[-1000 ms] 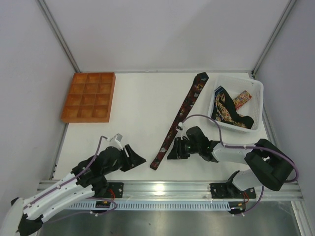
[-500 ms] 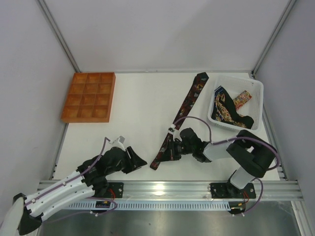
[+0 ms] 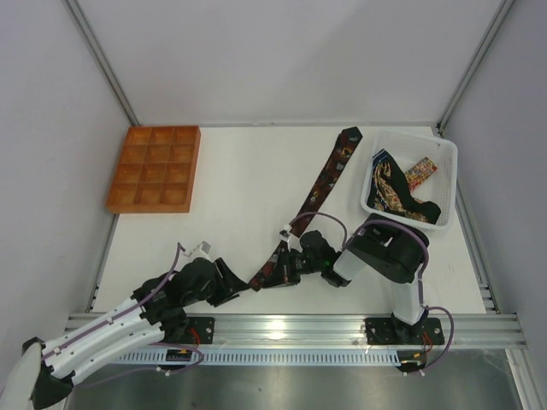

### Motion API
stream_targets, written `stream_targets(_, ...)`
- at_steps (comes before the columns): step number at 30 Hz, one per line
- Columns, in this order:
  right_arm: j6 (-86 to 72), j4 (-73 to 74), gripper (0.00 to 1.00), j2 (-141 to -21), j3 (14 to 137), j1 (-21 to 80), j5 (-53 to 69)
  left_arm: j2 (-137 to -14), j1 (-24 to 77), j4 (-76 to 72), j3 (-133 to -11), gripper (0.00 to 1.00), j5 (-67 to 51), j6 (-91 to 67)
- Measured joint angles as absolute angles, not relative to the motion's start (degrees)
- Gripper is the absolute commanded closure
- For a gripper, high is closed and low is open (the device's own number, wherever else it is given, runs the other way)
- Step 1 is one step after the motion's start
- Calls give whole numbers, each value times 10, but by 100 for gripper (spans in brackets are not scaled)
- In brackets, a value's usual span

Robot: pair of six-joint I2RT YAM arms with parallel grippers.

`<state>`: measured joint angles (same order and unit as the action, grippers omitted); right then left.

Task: Roll the ties
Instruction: Roll the tie

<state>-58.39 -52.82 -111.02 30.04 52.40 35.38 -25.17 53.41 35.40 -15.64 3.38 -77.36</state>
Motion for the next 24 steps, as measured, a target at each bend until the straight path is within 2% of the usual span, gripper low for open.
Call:
stream_targets(5,-592,-526,100,-1133,343,537,336,-236,534,439,-187,44,81,-778)
stream_targets(11,-589,-481,100,-1162,461,559,287,-232,534,536,-297,36,170,-780)
stream_targets(14,-583,-466,100,-1184,510,561,274,-235,534,559,-321,37,200,-781)
stream_targets(21,-539,-372,100,-1151,503,564,263,-274,529,578,-336,39,226,-751)
stream_targets(24,-515,-337,100,-1119,505,565,262,-310,494,585,-373,40,230,-716)
